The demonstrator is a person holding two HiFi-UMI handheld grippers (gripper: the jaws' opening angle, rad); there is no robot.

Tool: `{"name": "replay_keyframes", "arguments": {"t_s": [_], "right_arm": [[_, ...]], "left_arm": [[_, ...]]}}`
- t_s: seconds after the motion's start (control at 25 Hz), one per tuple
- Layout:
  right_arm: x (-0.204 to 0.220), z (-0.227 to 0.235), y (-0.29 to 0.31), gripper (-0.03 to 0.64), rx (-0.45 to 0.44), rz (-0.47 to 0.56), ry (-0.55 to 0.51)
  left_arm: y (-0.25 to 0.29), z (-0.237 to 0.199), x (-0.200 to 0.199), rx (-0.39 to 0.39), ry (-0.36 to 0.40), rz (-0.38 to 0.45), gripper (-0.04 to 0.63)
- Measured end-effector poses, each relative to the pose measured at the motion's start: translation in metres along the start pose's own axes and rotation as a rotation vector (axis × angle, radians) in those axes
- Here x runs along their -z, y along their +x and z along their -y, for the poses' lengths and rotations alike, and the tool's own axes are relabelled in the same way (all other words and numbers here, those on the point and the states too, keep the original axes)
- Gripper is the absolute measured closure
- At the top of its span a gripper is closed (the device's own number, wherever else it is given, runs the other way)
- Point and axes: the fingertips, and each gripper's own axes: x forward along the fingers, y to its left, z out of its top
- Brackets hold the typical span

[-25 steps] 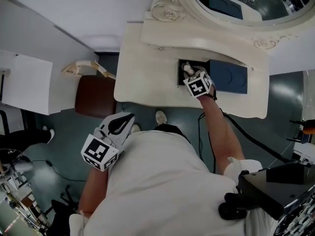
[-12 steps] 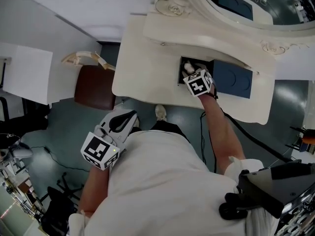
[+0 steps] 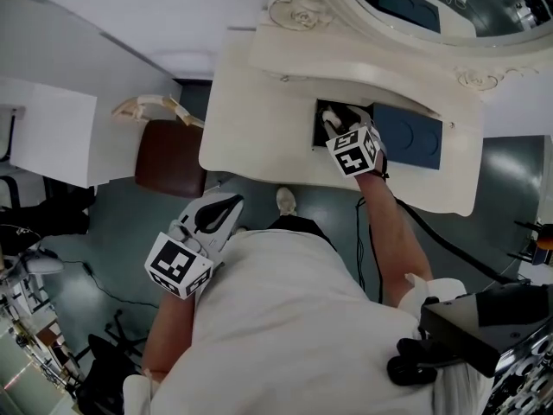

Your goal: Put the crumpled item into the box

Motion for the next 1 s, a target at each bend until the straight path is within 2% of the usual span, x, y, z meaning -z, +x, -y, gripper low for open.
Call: {"name": "replay_keyframes", "arguments": {"t_s": [0.24,0.4,0.48,1.0], "right_arm": [[-0.010,-0.005,-0.054,0.473,0.110,0.074,-0.055],[-0.007,-0.031,-0.085,0.542,0.138,0.095,-0.032],[-0.005,-0.050,-0.100,0.608,0.138,0.099,-0.022],[-0.002,-0.248,-0.180,0.615,-0.034,0.146,0.060]], "left_arm": [[-0.019,0.008,0.000,0.048,0.046,0.025,0.595],[-0.041,0.013,0.011,0.080,0.059,0.038,0.596],[-0.055,0.017,0.017,0.095,0.065,0.046,0.597],[-0.167,0.046,0.085,0.170,0.111,0.062,0.597]]}}
